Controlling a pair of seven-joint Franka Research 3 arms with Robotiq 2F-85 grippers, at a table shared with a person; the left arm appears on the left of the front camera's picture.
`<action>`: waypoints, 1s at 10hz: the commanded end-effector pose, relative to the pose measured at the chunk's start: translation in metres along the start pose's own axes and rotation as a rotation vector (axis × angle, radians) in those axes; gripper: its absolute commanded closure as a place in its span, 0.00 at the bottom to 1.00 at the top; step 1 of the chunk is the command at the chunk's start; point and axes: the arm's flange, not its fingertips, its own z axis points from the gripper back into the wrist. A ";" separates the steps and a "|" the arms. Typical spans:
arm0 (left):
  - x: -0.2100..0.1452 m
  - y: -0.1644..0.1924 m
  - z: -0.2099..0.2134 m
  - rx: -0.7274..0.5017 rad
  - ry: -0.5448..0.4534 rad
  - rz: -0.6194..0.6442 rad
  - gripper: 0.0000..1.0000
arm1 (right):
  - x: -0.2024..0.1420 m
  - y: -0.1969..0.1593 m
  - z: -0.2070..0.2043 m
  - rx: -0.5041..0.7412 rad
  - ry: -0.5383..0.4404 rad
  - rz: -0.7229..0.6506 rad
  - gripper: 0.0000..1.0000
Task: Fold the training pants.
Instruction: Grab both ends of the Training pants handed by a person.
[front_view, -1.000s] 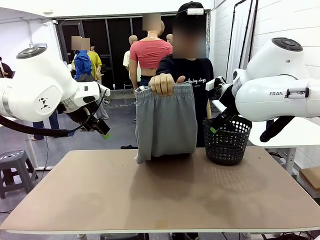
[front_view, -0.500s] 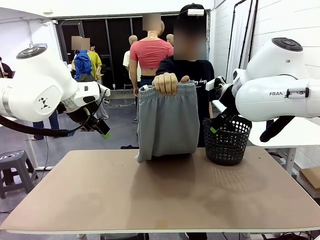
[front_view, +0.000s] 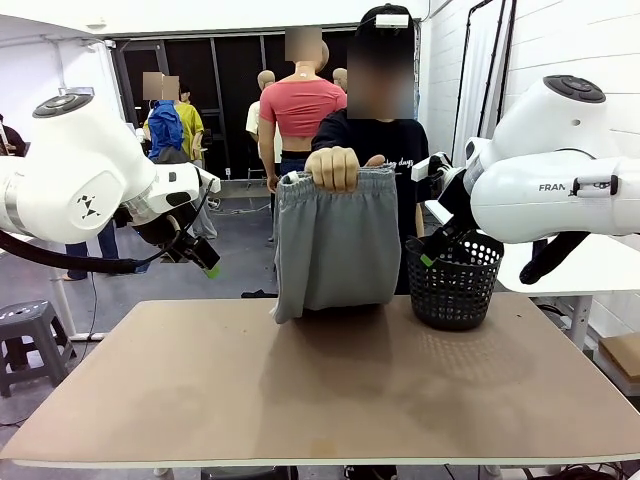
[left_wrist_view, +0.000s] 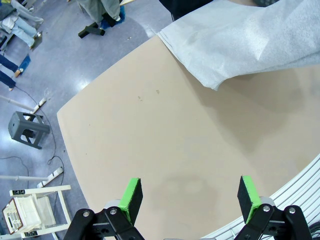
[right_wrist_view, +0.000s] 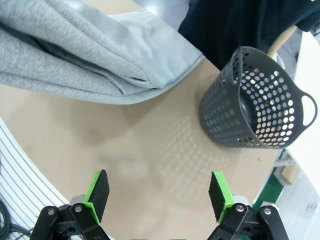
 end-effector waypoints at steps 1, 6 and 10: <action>0.000 0.000 0.000 0.000 0.000 0.000 0.00 | 0.000 0.000 0.000 0.000 0.000 0.000 0.00; 0.019 0.011 -0.001 -0.072 0.063 -0.444 0.00 | -0.005 -0.031 0.002 0.026 -0.036 0.398 0.00; 0.033 0.033 -0.053 -0.133 0.061 -0.680 0.00 | -0.014 -0.052 -0.033 0.063 -0.028 0.634 0.00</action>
